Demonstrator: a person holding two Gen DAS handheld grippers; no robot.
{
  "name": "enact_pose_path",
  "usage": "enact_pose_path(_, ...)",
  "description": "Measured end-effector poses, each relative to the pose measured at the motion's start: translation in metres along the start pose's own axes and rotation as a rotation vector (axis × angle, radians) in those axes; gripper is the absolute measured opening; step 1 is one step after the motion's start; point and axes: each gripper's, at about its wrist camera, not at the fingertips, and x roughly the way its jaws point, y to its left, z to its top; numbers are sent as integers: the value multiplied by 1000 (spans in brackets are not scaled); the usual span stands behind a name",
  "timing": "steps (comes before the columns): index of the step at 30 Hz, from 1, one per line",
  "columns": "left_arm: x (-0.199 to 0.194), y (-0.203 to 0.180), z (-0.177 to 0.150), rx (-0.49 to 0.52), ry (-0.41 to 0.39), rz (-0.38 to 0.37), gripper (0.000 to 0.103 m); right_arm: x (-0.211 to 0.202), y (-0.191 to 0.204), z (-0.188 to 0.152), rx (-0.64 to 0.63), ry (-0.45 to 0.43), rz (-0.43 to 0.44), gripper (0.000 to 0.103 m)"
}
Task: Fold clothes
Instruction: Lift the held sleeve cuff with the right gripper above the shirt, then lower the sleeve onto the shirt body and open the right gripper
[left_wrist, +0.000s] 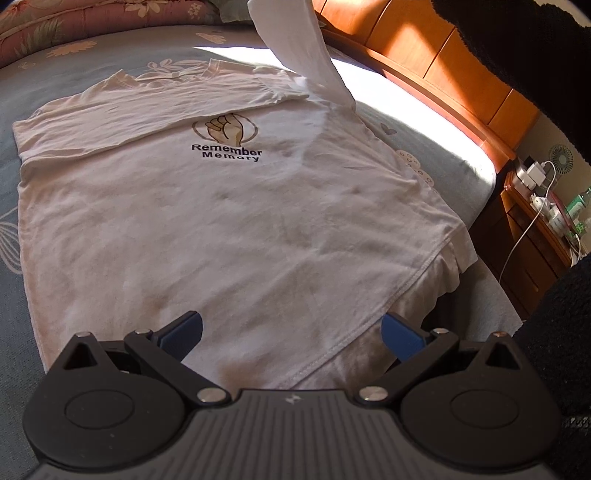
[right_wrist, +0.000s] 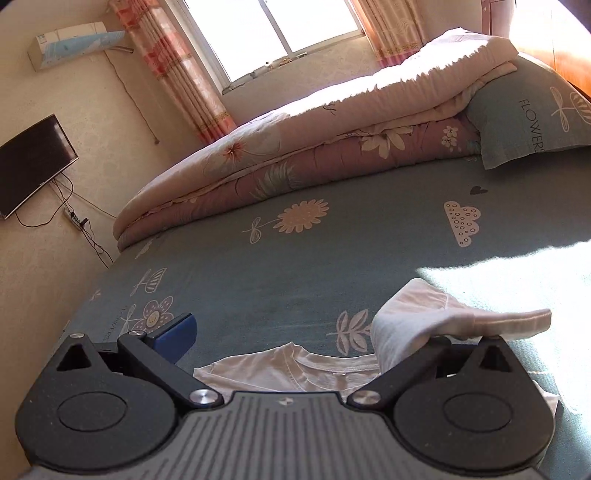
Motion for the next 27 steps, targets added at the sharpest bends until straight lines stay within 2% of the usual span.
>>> enact_pose_path(9, -1, 4, -6, -28, -12, -19, 102, 33, 33, -18, -73, 72, 17, 103)
enact_pose_path(12, 0, 3, -7, -28, -3, -25, 102, 50, 43, -31, -99, 128, -5, 103)
enact_pose_path(16, 1, 3, -9, -32, 8, -26, 102, 77, 53, -51, -125, 220, 14, 103)
enact_pose_path(18, 3, 4, -10, -42, 19, -27, 102, 86, 55, -60, -104, 219, -2, 103)
enact_pose_path(21, 7, 3, -10, -43, 46, -16, 102, 93, 63, -75, -106, 170, -55, 103)
enact_pose_path(24, 9, 1, -9, -31, 62, -6, 102, 102, 77, -94, -163, 135, -96, 103)
enact_pose_path(27, 9, 1, -9, -43, 64, -1, 102, 112, 90, -108, -216, 144, -105, 103)
